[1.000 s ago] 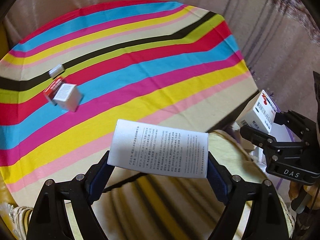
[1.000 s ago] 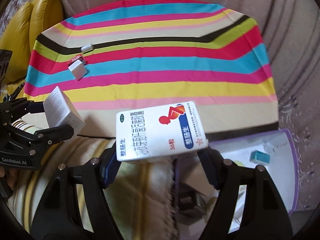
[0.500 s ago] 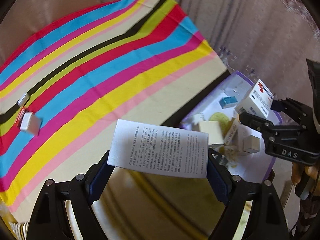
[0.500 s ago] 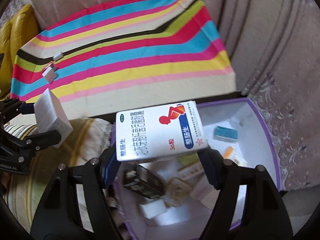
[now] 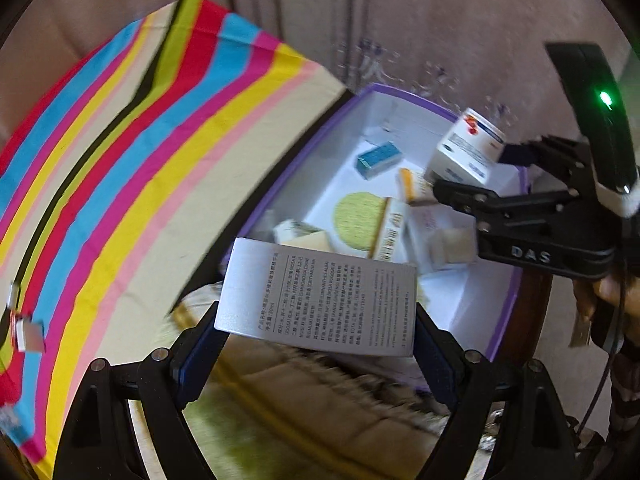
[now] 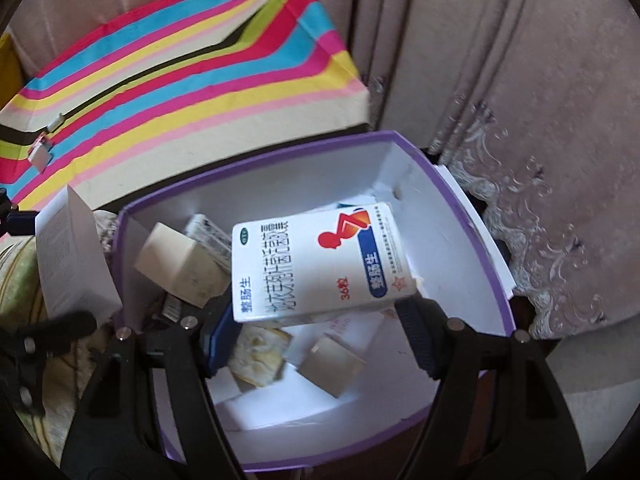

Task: Organize objects
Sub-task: 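Carry both boxes into the purple-rimmed box and open both grippers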

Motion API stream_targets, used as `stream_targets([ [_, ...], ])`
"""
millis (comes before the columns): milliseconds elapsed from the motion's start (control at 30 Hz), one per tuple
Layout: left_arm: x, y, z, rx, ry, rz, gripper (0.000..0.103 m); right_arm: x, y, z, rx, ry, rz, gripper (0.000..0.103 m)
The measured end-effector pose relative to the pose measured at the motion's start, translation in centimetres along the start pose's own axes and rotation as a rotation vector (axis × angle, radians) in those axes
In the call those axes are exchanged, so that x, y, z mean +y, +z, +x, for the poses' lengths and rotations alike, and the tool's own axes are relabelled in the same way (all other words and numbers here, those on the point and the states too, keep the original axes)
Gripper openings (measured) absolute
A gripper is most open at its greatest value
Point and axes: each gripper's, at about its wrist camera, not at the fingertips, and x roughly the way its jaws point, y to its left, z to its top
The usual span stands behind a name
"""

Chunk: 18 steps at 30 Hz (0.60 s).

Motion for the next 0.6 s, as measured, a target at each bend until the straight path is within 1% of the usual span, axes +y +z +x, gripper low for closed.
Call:
stream_targets([
  [100,-1.3,0.4,0.6,0.016,-0.020,0.020,0.088,-0.9,-0.1,0.1,0.005,-0.013,0.016,0.074],
  [200,-2.1,0.7,0.9,0.025,-0.043,0.024,0.089,-1.3,-0.3,-0.1,0.007,-0.008,0.031,0.074],
  [333,-2.2,0.6,1.4,0.048,-0.109,0.017,0.091,-1.2,-0.3,0.0,0.006,0.000,0.026,0.076],
  [467,-1.8,0.5,1.3,0.042,-0.128,-0.010,0.093,-1.0,-0.3,0.1,0.012,0.003,0.029,0.082],
  [600,-1.5,0.4,1.3,0.036,-0.131,-0.028,0.094,-0.8,-0.2,0.0,0.005,0.002,0.023,0.085],
])
